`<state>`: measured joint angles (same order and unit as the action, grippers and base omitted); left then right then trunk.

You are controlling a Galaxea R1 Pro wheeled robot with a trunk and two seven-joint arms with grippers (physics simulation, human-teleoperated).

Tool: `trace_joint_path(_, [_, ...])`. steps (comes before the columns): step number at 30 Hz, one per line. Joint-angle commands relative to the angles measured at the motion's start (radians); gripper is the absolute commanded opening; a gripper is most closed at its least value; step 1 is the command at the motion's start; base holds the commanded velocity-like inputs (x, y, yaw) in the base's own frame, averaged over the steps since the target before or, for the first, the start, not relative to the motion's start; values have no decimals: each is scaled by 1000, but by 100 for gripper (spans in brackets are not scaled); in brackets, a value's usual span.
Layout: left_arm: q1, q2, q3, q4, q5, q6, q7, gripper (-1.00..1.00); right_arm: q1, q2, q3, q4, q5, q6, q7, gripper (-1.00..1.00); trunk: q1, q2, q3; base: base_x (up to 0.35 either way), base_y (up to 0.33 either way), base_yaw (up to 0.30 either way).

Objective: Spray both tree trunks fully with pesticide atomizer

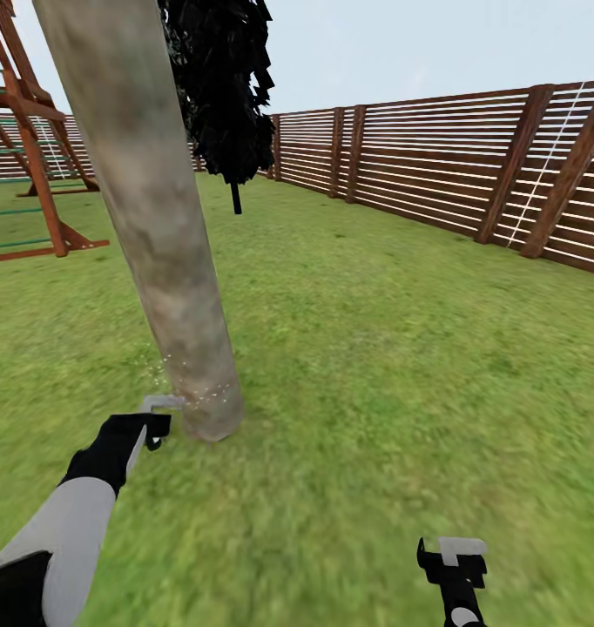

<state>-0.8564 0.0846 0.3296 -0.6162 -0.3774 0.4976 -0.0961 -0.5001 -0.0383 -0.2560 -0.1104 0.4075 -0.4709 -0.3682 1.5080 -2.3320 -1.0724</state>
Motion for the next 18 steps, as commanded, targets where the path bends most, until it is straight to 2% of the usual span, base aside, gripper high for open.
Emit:
trace_joint_path(1, [-1,-13,-2,0,6,0,0,-100,0,0,0,0,0,0,0,100,0,0,0,0,0,0])
trace_joint_path(3, [-3,-71,-7,-1,5,-1,1,-100,0,0,0,0,0,0,0,100,0,0,0,0,0,0])
trace_joint_path(4, [-16,-115,-10,-9,1,1,1,-100,0,0,0,0,0,0,0,100,0,0,0,0,0,0])
trace_joint_path(5, [-21,-122,-11,-15,0,2,1,-100,0,0,0,0,-1,0,0,100,0,0,0,0,0,0])
trace_joint_path(8, [-18,-112,-10,-66,-4,5,0,-100,0,0,0,0,-1,0,0,100,0,0,0,146,0,0])
trace_joint_path(10, [-15,-103,-12,-119,-2,77,-2,-100,0,0,0,0,-1,0,0,100,0,0,0,292,0,19])
trace_joint_path(13, [-14,-105,-16,-135,0,106,-4,-100,0,1,0,0,-1,0,0,100,0,0,0,103,0,183])
trace_joint_path(18, [-21,-117,-12,-175,3,113,-10,-100,0,2,0,0,-1,0,0,100,0,0,0,6,0,221])
